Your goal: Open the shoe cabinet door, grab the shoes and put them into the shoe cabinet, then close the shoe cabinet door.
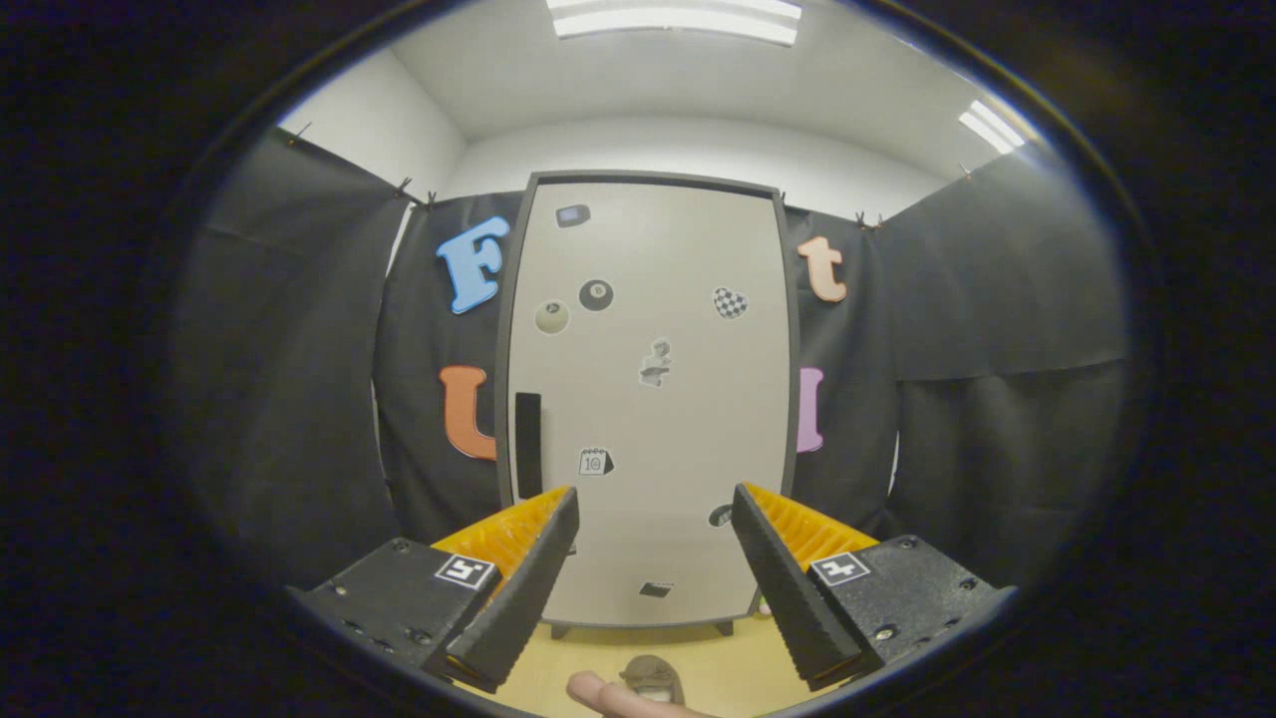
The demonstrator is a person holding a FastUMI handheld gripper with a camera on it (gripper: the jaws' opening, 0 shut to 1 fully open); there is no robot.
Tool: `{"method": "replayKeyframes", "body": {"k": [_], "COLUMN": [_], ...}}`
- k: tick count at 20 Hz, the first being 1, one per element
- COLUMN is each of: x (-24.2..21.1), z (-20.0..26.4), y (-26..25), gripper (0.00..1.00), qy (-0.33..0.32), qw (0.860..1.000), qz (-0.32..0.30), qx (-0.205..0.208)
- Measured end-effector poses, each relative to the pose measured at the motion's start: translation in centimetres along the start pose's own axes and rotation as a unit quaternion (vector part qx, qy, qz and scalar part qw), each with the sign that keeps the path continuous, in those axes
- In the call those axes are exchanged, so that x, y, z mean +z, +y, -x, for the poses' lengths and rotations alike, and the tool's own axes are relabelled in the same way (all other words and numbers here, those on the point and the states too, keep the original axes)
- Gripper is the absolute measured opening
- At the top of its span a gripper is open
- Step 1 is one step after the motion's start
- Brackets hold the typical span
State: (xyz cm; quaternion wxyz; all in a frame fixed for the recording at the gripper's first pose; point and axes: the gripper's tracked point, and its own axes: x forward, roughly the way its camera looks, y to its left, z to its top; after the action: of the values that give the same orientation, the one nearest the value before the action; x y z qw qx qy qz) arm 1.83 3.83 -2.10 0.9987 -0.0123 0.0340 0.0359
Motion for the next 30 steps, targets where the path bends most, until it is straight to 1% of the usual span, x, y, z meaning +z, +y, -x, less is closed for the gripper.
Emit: {"method": "replayKeyframes", "body": {"k": [2, 4, 7, 11, 12, 14, 16, 17, 18, 19, 20, 21, 22, 25, 26, 27, 28, 30], "x": [-0.2, 0.5, 1.2, 0.8, 0.4, -0.9, -1.5, -1.7, -1.7, -1.6, -1.7, -1.7, -1.6, -1.8, -1.9, -2.0, -2.0, -2.1], "z": [-2.3, -4.9, -9.1, -13.9, -15.2, -17.4, -18.6, -19.1, -19.5, -19.9, -20.0, -19.8, -20.0, -20.2, -20.2, -20.4, -20.7, -20.5], "y": [1.4, 3.4, 5.8, 9.8, 10.0, 10.3, 10.9, 11.1, 11.3, 11.1, 11.1, 11.3, 11.5, 12.4, 12.4, 12.4, 12.2, 12.4], "gripper": [0.99, 1.0, 1.0, 1.0, 1.0, 1.0, 1.0, 0.98, 0.96, 0.87, 0.83, 0.73, 0.7, 0.59, 0.53, 0.4, 0.37, 0.36], "qy": [0.007, -0.006, -0.019, -0.013, -0.008, 0.022, 0.041, 0.045, 0.046, 0.043, 0.046, 0.047, 0.048, 0.05, 0.054, 0.052, 0.051, 0.06], "qw": [1.0, 1.0, 0.999, 0.996, 0.996, 0.997, 0.996, 0.996, 0.996, 0.996, 0.995, 0.995, 0.995, 0.992, 0.992, 0.993, 0.993, 0.993], "qz": [0.002, -0.007, -0.003, 0.01, 0.013, 0.017, 0.008, 0.003, 0.001, -0.002, -0.002, -0.005, -0.003, -0.01, -0.007, -0.002, 0.009, -0.004], "qx": [0.013, 0.03, 0.04, 0.091, 0.086, 0.07, 0.076, 0.079, 0.082, 0.08, 0.083, 0.087, 0.093, 0.116, 0.11, 0.109, 0.108, 0.1]}}
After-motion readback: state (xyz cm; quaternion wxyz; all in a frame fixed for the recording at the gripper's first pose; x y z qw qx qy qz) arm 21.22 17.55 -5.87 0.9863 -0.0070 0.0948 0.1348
